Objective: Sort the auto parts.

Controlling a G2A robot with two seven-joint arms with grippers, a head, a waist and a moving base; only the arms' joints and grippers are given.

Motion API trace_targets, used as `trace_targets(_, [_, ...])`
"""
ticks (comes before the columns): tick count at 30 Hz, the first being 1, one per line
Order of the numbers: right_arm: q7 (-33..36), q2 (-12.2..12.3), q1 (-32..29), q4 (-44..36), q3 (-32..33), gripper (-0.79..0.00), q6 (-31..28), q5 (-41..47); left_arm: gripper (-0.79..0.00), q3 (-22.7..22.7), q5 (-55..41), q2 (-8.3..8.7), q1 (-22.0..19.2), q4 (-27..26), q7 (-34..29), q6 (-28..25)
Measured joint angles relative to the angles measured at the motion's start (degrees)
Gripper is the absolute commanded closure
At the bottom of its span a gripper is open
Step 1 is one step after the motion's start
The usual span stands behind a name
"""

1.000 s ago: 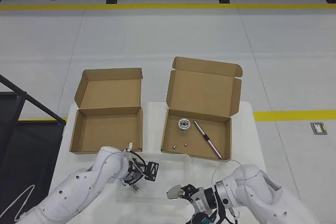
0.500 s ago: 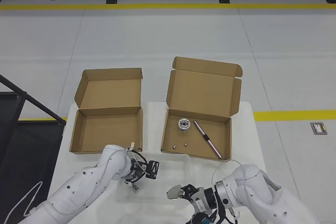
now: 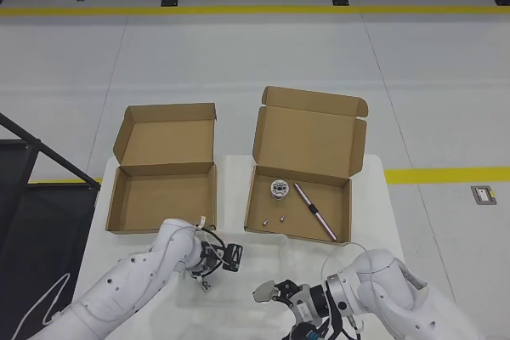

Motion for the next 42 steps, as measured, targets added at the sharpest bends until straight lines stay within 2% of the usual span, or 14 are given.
trace_targets(5, [0.0, 0.0, 0.0, 0.0, 0.0, -0.785, 0.0, 0.0, 0.0, -0.77, -1.27, 0.5, -0.2, -1.67, 0.45, 0.0])
trace_targets(8, [0.0, 0.0, 0.0, 0.0, 0.0, -0.785, 0.0, 0.0, 0.0, -1.76, -3.03, 1.55, 0.21, -4.54, -0.01, 0.0])
trace_targets(14, [0.0, 0.0, 0.0, 0.0, 0.0, -0.785, 0.0, 0.0, 0.0, -7.43, -8.93, 5.75, 2.5, -14.56, -1.57, 0.0])
trace_targets(17, [0.0, 0.0, 0.0, 0.0, 0.0, -0.785, 0.0, 0.0, 0.0, -13.2, -11.72, 8.57, 5.14, -20.18, -1.83, 0.0])
trace_targets(20, [0.0, 0.0, 0.0, 0.0, 0.0, -0.785, 0.0, 0.0, 0.0, -20.93, -14.37, 11.37, 9.3, -25.14, 0.0, 0.0])
trace_targets(24, [0.0, 0.0, 0.0, 0.0, 0.0, -0.785, 0.0, 0.0, 0.0, -33.76, -16.94, 14.71, 16.68, -29.09, 6.0, 0.0])
trace_targets(27, [0.0, 0.0, 0.0, 0.0, 0.0, -0.785, 0.0, 0.0, 0.0, -43.1, -17.37, 16.29, 22.19, -29.14, 12.65, 0.1])
trace_targets(30, [0.0, 0.0, 0.0, 0.0, 0.0, -0.785, 0.0, 0.0, 0.0, -51.46, -16.7, 17.17, 27.33, -27.2, 20.31, 1.54])
trace_targets(33, [0.0, 0.0, 0.0, 0.0, 0.0, -0.785, 0.0, 0.0, 0.0, -58.55, -16.0, 17.52, 31.9, -23.78, 30.04, 3.14])
trace_targets(36, [0.0, 0.0, 0.0, 0.0, 0.0, -0.785, 0.0, 0.0, 0.0, -63.73, -14.49, 17.6, 36.04, -21.18, 40.07, 3.56])
trace_targets(38, [0.0, 0.0, 0.0, 0.0, 0.0, -0.785, 0.0, 0.0, 0.0, -64.52, -14.18, 17.61, 36.63, -20.92, 43.79, 3.57])
trace_targets(42, [0.0, 0.0, 0.0, 0.0, 0.0, -0.785, 0.0, 0.0, 0.0, -64.07, -14.25, 17.61, 36.38, -21.01, 41.55, 3.56])
